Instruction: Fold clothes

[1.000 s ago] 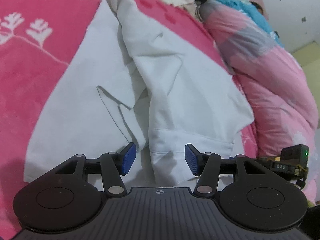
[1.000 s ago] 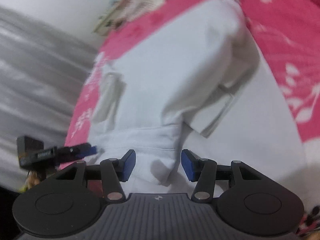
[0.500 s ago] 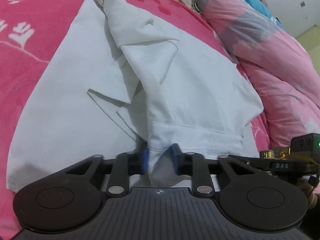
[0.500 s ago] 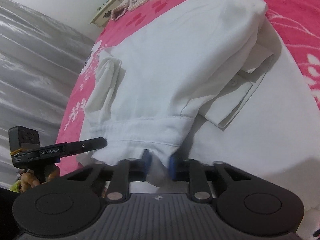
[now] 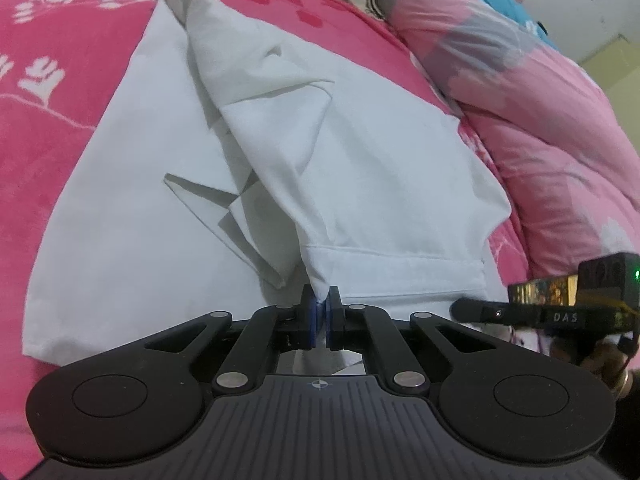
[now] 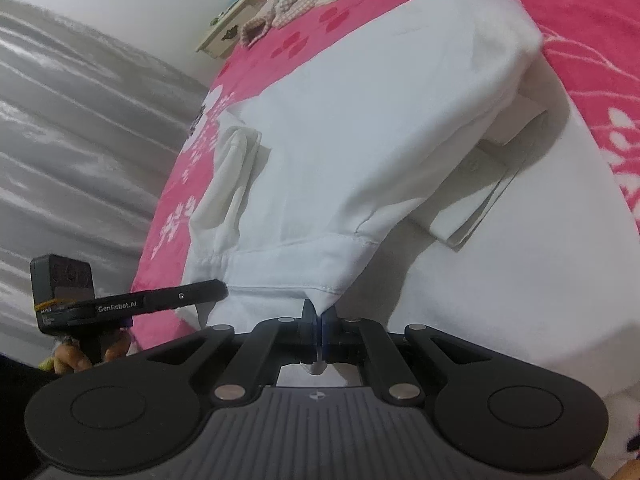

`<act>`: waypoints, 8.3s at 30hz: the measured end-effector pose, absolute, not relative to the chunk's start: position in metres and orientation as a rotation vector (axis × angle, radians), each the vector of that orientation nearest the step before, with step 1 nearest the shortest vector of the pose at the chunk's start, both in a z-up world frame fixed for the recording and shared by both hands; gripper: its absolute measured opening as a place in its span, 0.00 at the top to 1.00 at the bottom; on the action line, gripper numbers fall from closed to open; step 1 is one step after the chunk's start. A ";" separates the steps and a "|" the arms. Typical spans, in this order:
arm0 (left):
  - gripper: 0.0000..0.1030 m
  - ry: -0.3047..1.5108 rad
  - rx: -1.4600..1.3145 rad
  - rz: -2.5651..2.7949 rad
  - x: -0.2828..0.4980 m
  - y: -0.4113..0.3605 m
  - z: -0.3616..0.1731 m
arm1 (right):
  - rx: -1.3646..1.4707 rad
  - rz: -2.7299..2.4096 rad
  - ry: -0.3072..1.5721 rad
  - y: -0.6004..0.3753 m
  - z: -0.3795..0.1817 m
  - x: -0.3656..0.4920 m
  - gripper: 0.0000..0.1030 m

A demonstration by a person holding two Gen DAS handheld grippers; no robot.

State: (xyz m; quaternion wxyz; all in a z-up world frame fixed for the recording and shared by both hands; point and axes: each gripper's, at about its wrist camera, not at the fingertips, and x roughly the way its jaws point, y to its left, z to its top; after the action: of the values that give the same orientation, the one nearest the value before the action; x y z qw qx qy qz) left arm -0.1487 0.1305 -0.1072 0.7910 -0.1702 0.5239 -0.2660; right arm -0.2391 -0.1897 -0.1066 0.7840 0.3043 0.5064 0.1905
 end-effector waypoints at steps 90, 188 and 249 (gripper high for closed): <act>0.90 1.026 -0.549 0.009 -0.139 0.212 -0.105 | 0.064 0.536 1.097 -0.127 -0.102 -0.245 0.81; 0.56 1.007 -0.013 -1.103 -0.174 -0.035 -0.133 | 0.873 -0.161 0.804 -0.371 -0.118 -0.061 0.95; 0.49 0.768 -0.425 -0.304 0.014 0.186 -0.126 | 0.246 -0.188 0.846 -0.323 -0.071 -0.072 0.81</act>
State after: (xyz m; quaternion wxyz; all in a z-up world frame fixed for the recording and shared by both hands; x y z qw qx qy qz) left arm 0.0142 0.1857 -0.1260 0.8940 -0.2051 0.3703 -0.1467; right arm -0.0725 -0.3232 -0.0712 0.9003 0.1187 0.4088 -0.0909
